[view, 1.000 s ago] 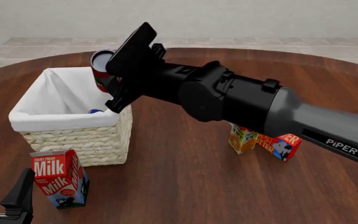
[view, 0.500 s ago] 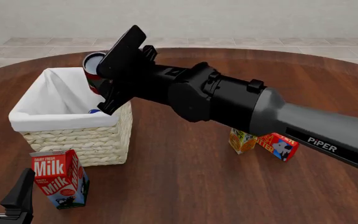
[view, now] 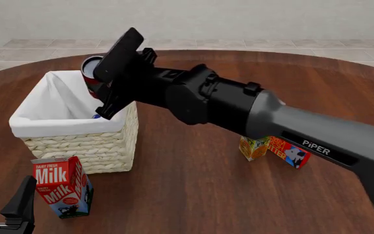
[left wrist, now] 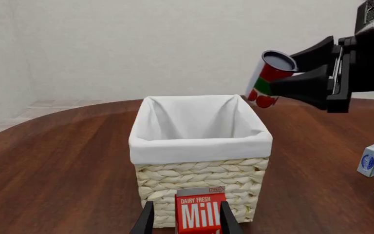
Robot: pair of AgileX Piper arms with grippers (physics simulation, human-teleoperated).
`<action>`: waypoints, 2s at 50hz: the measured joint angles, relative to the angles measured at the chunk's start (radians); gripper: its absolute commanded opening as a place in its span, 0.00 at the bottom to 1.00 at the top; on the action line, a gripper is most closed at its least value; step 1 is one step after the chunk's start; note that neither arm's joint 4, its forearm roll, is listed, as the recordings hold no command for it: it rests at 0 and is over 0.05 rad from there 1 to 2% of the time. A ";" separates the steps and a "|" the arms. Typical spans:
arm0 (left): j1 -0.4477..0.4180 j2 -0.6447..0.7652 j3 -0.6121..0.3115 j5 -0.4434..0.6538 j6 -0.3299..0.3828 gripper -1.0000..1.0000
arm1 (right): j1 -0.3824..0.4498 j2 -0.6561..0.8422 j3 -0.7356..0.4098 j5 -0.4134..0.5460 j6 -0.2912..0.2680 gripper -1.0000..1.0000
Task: Pick up the alphabet soup and the tomato sauce, and put them in the basket.
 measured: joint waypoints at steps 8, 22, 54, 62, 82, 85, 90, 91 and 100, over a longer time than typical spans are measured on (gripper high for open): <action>0.000 0.000 0.000 0.000 0.000 1.00 | 0.001 0.019 -0.023 0.008 -0.002 0.00; 0.000 0.000 0.000 0.000 0.000 1.00 | -0.003 0.060 -0.069 0.024 -0.005 0.00; 0.000 0.000 0.000 0.000 0.000 1.00 | 0.010 0.114 -0.132 0.046 -0.022 0.00; 0.000 0.000 0.000 0.000 0.000 1.00 | 0.015 0.125 -0.145 0.051 -0.026 0.00; 0.000 0.000 0.000 0.000 0.000 1.00 | 0.024 0.153 -0.174 0.059 -0.030 0.00; 0.000 0.000 0.000 0.000 0.000 1.00 | 0.023 0.159 -0.179 0.060 -0.030 0.00; 0.000 0.000 0.000 0.000 0.000 1.00 | 0.023 0.167 -0.188 0.062 -0.030 0.00; 0.000 0.000 0.000 0.000 0.000 1.00 | 0.023 0.169 -0.190 0.063 -0.030 0.00; 0.000 0.000 0.000 0.000 0.000 1.00 | 0.022 0.186 -0.212 0.070 -0.032 0.00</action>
